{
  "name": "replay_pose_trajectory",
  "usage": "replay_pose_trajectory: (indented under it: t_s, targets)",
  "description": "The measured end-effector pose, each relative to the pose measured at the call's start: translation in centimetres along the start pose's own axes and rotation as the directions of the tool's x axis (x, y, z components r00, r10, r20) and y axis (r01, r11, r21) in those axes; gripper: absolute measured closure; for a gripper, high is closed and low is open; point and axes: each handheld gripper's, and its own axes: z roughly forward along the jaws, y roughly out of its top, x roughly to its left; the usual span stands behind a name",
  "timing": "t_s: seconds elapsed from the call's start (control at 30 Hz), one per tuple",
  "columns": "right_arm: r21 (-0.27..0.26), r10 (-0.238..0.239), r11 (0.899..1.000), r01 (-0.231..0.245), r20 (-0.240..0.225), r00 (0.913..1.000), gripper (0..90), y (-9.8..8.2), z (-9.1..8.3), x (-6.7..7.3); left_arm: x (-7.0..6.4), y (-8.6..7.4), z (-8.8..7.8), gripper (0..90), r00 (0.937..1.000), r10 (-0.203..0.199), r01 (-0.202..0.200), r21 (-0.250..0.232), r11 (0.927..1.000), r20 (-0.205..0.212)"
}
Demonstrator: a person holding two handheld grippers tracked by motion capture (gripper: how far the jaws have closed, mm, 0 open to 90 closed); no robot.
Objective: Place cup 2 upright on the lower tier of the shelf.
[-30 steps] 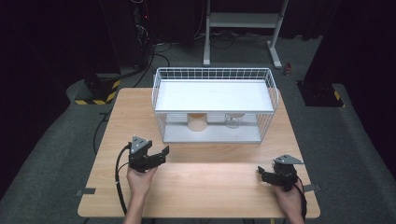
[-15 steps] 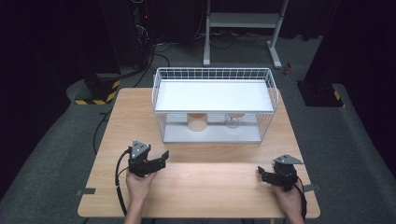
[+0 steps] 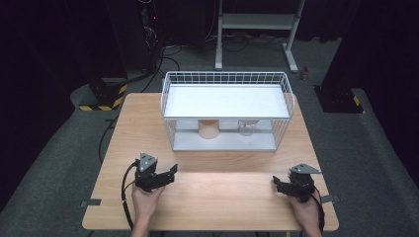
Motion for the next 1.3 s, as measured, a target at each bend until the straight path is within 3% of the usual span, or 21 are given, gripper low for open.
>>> replay_pose_trajectory:
  t_s: [0.5,0.57,0.77,1.3]
  targets:
    - [0.000,0.000,1.000,0.000,0.000,1.0000,22.6,0.0,0.0,0.0,0.0,-1.4,0.1,16.0,0.9986,0.023,-0.021,0.044,0.9988,-0.048]
    - [0.000,0.000,1.000,0.000,0.000,1.0000,22.6,0.0,0.0,0.0,0.0,-1.6,0.1,15.8,0.9986,0.011,-0.008,0.046,0.9989,-0.051]
    - [0.000,-0.001,1.000,0.001,0.000,1.0000,22.6,0.0,0.0,0.0,-0.3,-1.9,0.5,14.7,0.9950,0.065,-0.058,0.090,0.9943,-0.076]
    - [0.000,-0.001,1.000,0.001,0.000,1.0000,22.6,0.0,0.0,0.0,0.2,-3.1,1.2,12.8,0.9911,0.064,-0.047,0.145,0.9883,-0.116]
